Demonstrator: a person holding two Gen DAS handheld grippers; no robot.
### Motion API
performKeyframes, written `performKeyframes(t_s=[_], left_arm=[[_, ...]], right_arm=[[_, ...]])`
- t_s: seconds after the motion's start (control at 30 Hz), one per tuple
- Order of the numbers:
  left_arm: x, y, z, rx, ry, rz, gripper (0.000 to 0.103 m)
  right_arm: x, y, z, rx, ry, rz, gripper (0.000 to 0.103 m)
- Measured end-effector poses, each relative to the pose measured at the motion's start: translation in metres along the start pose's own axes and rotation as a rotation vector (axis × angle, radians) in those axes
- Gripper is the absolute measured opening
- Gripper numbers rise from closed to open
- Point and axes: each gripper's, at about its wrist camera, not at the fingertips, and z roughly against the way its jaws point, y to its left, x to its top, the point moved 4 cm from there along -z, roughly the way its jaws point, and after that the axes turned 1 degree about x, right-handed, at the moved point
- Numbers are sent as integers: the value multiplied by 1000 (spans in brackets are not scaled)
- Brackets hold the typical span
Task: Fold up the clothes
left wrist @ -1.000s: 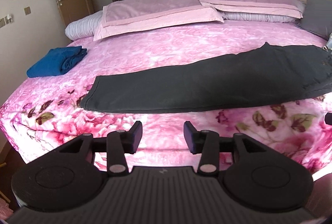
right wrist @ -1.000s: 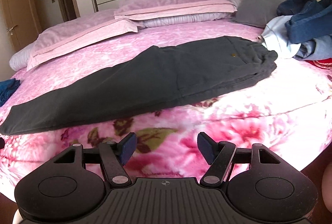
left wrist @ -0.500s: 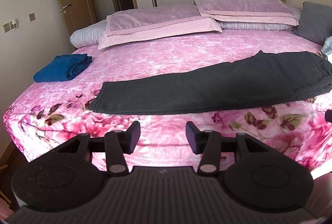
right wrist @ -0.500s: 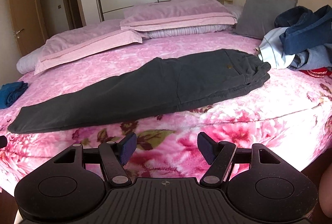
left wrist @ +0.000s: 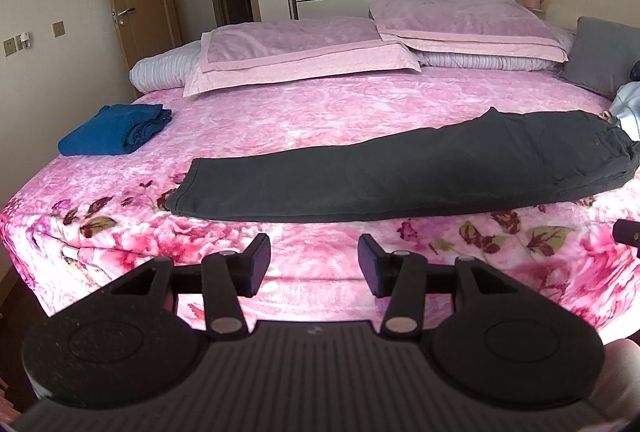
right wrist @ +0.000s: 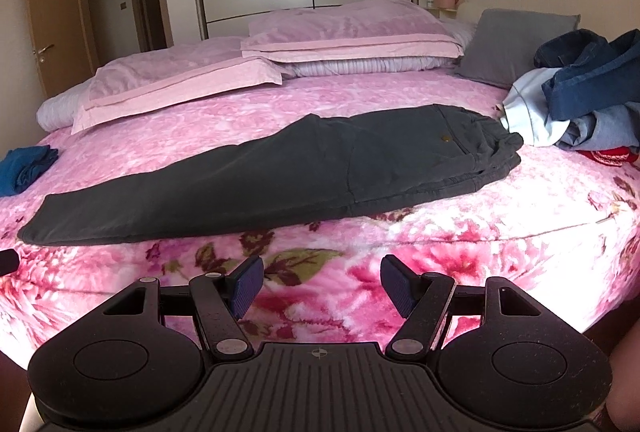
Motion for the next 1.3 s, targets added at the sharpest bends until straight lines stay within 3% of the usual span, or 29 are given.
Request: performKeyframes(t_s=[0.4, 0.73, 0.9, 1.1, 1.3], left_arm=[[2, 7, 3, -8, -6, 25, 44], [6, 32, -8, -17, 10, 115, 44], [-6, 58, -39, -46, 63, 270, 46], [-23, 92, -89, -74, 98, 462, 42], [-28, 136, -143, -160, 108, 760, 40]], right_arm=[[-1, 11, -3, 20, 8, 26, 68], [3, 47, -16, 85, 18, 85, 68], [0, 51, -43, 123, 66, 55, 68], [-19, 32, -96, 101, 158, -5, 68], [-5, -5, -134, 178, 145, -205, 68]])
